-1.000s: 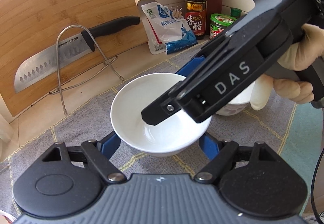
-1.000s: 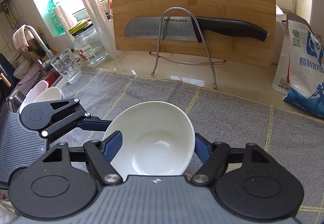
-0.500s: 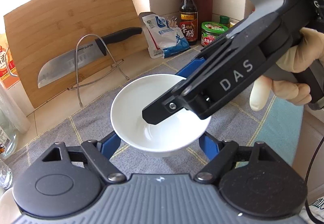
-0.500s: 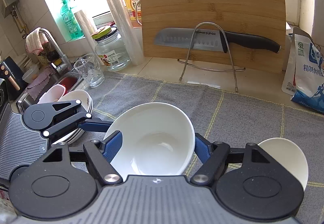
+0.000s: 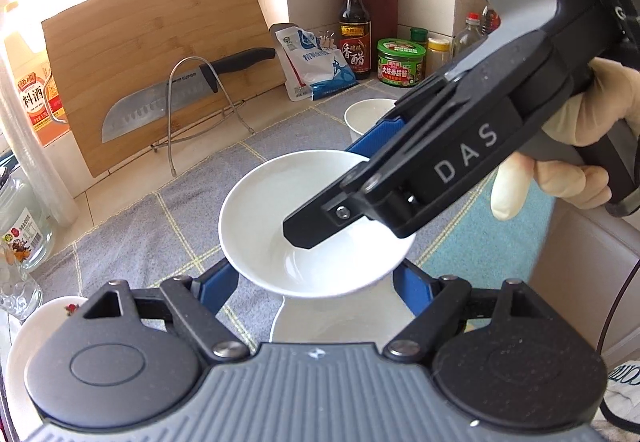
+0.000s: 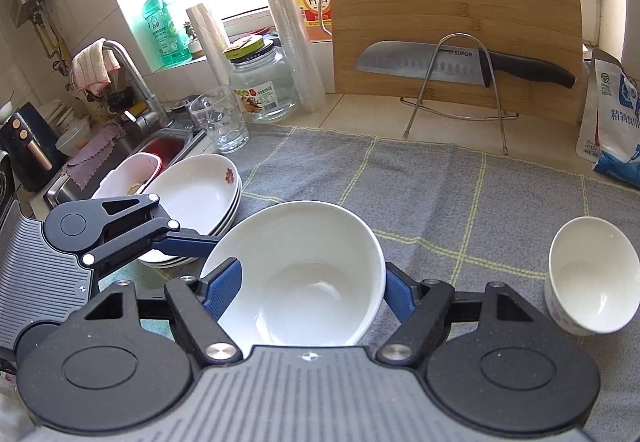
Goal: Organize plates and bowls
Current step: 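Lower the held bowl into the placed bowl with the right tool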
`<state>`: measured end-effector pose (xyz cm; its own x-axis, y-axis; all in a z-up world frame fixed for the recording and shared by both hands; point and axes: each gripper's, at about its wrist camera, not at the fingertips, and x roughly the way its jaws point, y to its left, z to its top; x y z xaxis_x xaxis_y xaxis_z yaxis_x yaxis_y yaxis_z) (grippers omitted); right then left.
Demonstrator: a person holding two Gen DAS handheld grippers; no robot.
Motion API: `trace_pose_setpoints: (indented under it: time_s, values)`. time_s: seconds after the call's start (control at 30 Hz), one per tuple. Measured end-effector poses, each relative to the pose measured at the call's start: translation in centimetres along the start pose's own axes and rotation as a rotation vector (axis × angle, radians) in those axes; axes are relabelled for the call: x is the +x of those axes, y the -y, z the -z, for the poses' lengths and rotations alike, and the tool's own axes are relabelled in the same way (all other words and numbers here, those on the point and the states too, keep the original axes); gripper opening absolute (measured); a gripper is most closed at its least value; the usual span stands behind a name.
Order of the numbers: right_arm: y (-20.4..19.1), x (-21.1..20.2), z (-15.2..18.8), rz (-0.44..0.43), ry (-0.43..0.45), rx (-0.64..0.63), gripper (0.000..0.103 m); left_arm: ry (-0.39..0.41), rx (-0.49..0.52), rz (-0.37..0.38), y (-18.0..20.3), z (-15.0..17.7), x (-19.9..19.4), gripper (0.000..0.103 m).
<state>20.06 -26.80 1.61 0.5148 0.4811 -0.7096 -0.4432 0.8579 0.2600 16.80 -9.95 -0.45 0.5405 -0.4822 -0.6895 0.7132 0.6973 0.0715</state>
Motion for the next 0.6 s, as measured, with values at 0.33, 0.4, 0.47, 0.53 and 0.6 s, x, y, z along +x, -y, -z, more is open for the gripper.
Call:
trace_pose_setpoints:
  time_s: [0.33, 0.4, 0.47, 0.53, 0.6]
  values:
    - [-3.0, 0.3, 1.8, 0.001, -0.009, 0.022, 0.080, -0.017, 0.004, 0.014, -0.5, 2.4, -2.1, 0.084]
    - [-3.2, 0.4, 2.2, 0.004, -0.012, 0.034, 0.080, -0.023, 0.006, 0.019, -0.4, 2.7, -2.1, 0.084]
    - [-3.3, 0.5, 2.5, 0.010, -0.019, 0.043, 0.080, -0.029, 0.007, 0.028, -0.4, 3.0, -2.1, 0.084]
    - [-3.3, 0.6, 2.8, 0.017, -0.026, 0.052, 0.080, -0.034, 0.007, 0.041, -0.3, 3.3, -2.0, 0.084]
    - [-3.2, 0.7, 3.3, 0.021, -0.033, 0.064, 0.080, -0.041, 0.007, 0.053, -0.2, 3.5, -1.9, 0.084]
